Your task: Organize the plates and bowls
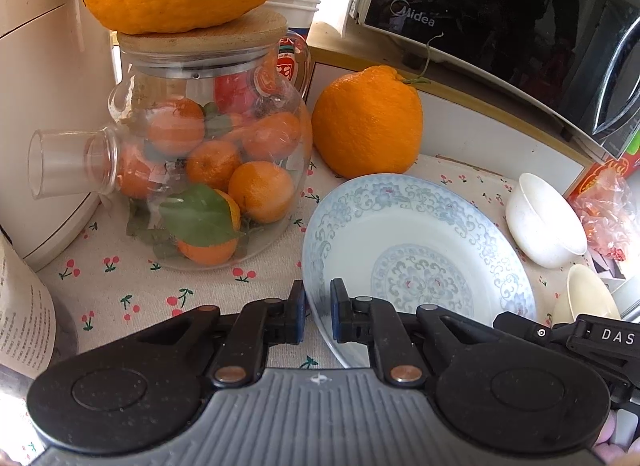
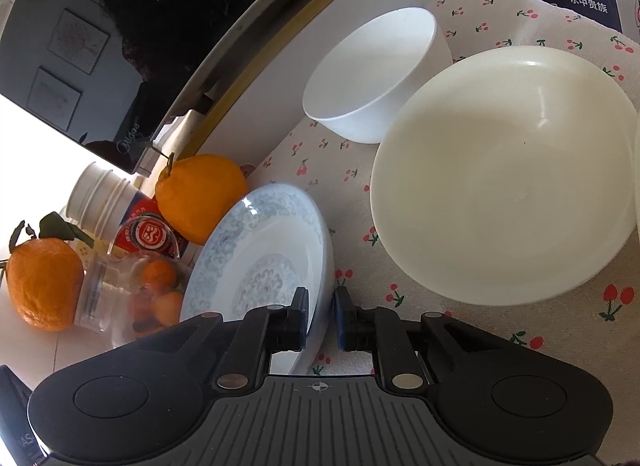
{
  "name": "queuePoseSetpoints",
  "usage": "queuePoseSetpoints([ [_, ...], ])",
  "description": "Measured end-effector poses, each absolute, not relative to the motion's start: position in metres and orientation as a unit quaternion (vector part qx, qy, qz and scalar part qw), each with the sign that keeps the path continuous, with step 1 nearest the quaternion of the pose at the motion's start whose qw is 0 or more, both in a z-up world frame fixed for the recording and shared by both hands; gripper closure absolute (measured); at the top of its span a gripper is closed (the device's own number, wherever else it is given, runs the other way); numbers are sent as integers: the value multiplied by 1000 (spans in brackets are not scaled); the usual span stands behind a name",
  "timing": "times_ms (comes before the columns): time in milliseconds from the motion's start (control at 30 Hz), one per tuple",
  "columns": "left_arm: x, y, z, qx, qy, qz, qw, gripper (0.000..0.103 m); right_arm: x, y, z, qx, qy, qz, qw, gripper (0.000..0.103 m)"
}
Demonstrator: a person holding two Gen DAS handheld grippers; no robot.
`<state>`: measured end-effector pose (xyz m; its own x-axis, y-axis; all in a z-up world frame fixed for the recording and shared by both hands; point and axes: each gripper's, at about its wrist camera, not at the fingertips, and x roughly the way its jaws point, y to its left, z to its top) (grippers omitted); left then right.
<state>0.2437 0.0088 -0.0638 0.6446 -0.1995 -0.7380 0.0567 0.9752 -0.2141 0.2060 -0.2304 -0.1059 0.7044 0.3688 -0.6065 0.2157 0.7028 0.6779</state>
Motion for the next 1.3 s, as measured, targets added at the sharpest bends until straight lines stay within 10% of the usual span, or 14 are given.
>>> queuePoseSetpoints([
  [1300,125,4,5,-50,425,-120,896,92,89,-231,-18,314,430,22,846,88],
])
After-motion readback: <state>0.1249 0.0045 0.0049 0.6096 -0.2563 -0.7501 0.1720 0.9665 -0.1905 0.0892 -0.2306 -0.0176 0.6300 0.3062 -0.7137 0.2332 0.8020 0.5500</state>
